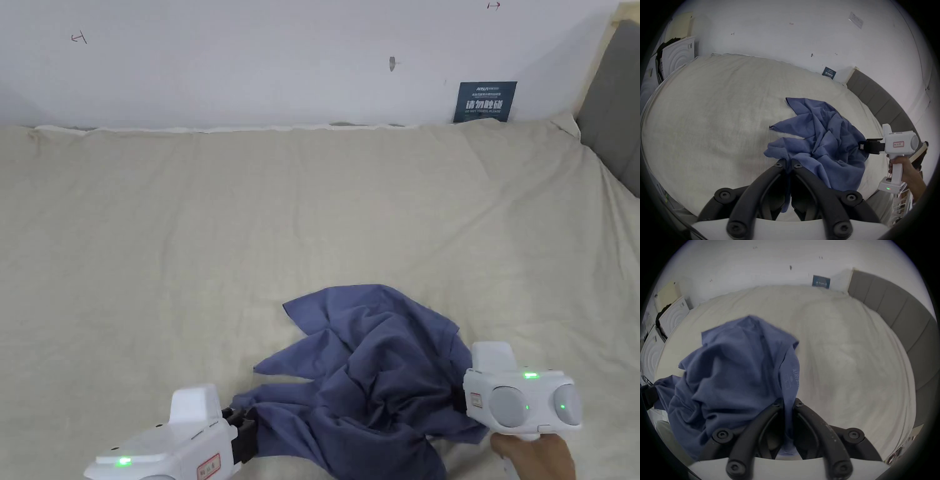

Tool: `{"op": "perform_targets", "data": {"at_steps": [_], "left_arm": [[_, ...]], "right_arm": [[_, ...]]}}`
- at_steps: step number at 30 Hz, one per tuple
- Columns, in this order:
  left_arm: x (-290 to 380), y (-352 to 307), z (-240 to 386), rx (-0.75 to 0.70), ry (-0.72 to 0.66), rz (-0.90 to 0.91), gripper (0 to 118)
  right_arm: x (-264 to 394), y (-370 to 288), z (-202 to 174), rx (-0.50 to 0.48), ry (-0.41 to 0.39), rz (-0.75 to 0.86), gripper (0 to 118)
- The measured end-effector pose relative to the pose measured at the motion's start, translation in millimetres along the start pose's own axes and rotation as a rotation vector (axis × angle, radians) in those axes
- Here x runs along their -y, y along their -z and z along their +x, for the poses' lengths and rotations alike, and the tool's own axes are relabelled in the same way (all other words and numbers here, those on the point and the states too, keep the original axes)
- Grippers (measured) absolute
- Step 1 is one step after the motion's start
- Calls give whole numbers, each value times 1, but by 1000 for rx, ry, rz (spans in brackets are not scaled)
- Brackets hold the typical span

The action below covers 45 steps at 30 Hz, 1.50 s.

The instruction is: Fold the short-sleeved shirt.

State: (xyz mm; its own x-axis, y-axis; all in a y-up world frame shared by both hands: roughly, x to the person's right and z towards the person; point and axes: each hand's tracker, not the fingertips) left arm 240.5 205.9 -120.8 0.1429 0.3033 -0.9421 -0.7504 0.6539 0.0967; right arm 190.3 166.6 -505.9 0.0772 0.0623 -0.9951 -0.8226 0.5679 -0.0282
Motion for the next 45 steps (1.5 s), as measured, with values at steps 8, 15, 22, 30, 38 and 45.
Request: {"op": "perform_targets", "data": {"at_steps": [8, 15, 22, 30, 38, 45], "left_arm": [[-81, -36, -10, 7, -18, 177, 5], [-204, -82, -25, -90, 10, 377, 5], [-317, -114, -31, -145, -54, 506, 5], [-395, -101, -15, -216, -15, 556, 5], [-416, -56, -17, -294, 38, 587, 5], [-372, 0, -51, -341, 1, 482, 5]], "right_arm": [[-70, -121, 31, 34, -45, 325, 10], [-152, -205, 46, 105, -94, 537, 11], [-229, -234, 69, 121, -16, 607, 10], [-292, -220, 80, 1, 114, 661, 11], [-307, -183, 71, 21, 68, 699, 11], [-275, -124, 56, 9, 54, 607, 11]]}}
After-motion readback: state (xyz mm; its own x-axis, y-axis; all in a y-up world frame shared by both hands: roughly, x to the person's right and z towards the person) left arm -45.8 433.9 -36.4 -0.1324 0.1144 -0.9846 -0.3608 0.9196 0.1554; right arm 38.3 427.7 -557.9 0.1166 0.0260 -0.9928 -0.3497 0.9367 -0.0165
